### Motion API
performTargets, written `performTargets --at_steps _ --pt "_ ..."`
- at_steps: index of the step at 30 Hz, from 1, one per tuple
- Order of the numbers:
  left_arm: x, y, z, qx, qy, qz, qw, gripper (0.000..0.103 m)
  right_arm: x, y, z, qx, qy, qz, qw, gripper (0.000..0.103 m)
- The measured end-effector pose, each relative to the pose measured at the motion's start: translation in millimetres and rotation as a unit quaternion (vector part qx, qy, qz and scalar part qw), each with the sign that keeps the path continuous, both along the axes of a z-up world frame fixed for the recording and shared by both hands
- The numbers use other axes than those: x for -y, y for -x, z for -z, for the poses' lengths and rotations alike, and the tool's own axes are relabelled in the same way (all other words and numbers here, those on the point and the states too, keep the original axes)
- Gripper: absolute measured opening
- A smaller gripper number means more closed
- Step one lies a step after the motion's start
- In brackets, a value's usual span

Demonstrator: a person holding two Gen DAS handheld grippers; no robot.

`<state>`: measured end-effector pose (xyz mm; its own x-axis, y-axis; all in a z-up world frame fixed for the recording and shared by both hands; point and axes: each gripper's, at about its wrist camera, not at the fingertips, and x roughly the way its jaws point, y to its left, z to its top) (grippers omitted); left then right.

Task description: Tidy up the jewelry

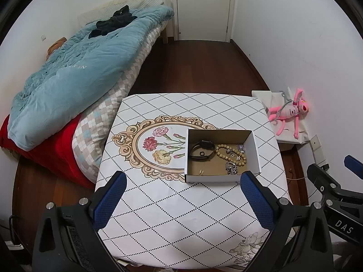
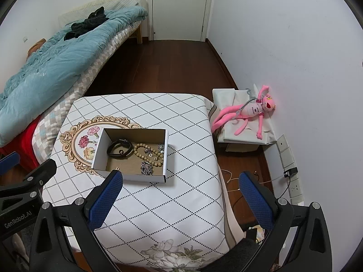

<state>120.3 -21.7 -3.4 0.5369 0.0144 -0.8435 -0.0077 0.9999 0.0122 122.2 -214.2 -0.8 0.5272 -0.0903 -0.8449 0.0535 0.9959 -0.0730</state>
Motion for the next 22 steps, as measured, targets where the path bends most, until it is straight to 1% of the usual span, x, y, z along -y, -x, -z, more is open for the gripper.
performTargets --at_steps 22 --pt "-0.4 -0.9 4.1 -0.001 0.0 -0.008 1.0 0.102 4.7 0.0 3.6 -0.004 0.0 0.001 1.0 0.103"
